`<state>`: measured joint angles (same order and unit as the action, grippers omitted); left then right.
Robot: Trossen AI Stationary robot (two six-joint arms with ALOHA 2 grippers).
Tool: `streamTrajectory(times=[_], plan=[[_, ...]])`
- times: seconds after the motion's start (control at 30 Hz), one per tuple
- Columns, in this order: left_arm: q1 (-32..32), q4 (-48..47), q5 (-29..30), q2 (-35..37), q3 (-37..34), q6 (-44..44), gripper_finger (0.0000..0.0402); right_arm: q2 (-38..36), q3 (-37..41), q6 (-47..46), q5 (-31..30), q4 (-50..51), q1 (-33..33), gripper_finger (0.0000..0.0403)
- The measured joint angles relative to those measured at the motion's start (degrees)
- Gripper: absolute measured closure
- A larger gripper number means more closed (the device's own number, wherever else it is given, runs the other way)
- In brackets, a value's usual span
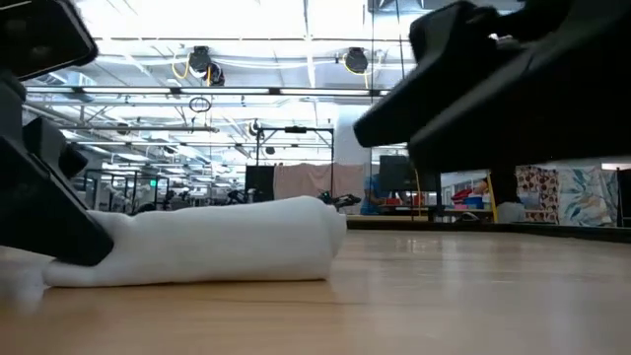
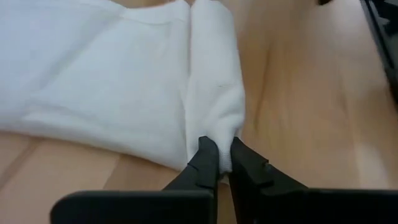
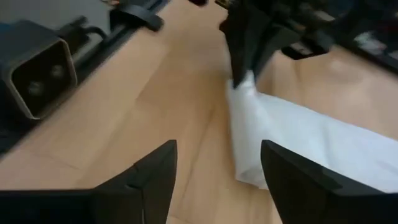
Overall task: Roll napkin
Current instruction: Roll the white table napkin
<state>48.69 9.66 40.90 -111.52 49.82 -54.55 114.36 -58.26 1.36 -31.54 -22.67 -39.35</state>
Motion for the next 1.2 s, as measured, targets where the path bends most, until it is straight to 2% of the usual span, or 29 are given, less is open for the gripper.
streamTrajectory(times=[0.13,0.3,0.47,0.63,0.9,1.2], plan=[[-2.4,0.3,-6.5,1.5,0.0,1.3,0.0381,1.1,0.0,0.9,-4.0,-2.4,-0.4,0.0186],[-5.1,1.0,-11.5,1.9,0.1,3.0,0.038,3.6,-0.1,3.9,-3.7,-5.3,0.9,0.0188],[-5.6,0.9,-11.8,1.9,0.1,4.4,0.038,7.1,-0.1,2.3,-1.4,-6.6,3.0,0.0188],[-5.0,0.3,-11.8,1.9,0.1,4.5,0.0379,7.5,-0.2,2.3,-1.5,-7.3,3.2,0.0188],[-4.8,0.0,-11.7,1.9,0.1,4.5,0.0379,6.2,-0.2,3.4,-5.6,-7.3,2.7,0.0188],[-4.9,-0.1,-11.6,1.9,0.1,4.3,0.0379,6.9,-0.2,-3.5,-1.0,-5.8,4.6,0.0199]])
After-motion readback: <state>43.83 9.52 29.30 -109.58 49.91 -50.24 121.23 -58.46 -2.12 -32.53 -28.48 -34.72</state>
